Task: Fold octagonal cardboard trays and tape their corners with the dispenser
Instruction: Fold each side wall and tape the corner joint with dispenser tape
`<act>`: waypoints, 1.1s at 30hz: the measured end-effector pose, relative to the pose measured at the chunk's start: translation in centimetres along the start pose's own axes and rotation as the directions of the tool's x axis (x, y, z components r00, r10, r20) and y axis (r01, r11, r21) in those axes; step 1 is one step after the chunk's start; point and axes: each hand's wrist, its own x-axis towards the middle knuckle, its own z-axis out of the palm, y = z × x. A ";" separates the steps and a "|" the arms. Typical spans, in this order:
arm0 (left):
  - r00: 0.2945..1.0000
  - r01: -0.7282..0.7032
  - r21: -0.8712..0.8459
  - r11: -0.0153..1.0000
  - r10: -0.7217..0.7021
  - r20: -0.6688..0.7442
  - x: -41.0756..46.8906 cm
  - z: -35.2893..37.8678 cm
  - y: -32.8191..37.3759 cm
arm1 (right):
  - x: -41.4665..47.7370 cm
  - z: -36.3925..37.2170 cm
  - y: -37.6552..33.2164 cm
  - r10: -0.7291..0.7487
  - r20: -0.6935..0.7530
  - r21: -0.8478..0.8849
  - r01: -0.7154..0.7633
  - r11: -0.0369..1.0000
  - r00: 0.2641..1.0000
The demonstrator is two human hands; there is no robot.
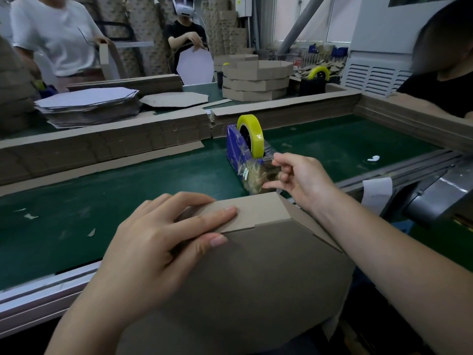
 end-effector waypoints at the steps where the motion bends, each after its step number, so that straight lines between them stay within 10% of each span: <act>1: 1.000 0.001 0.002 1.000 -0.001 0.002 0.0 0.0 0.0 | 0.0 -0.1 0.1 -0.005 -0.002 -0.003 0.005 1.000 1.000; 33: 1.000 0.005 -0.011 1.000 -0.006 -0.013 -0.4 0.0 -0.5 | -1.0 0.6 0.2 -0.186 -0.073 -0.209 0.167 0.964 0.980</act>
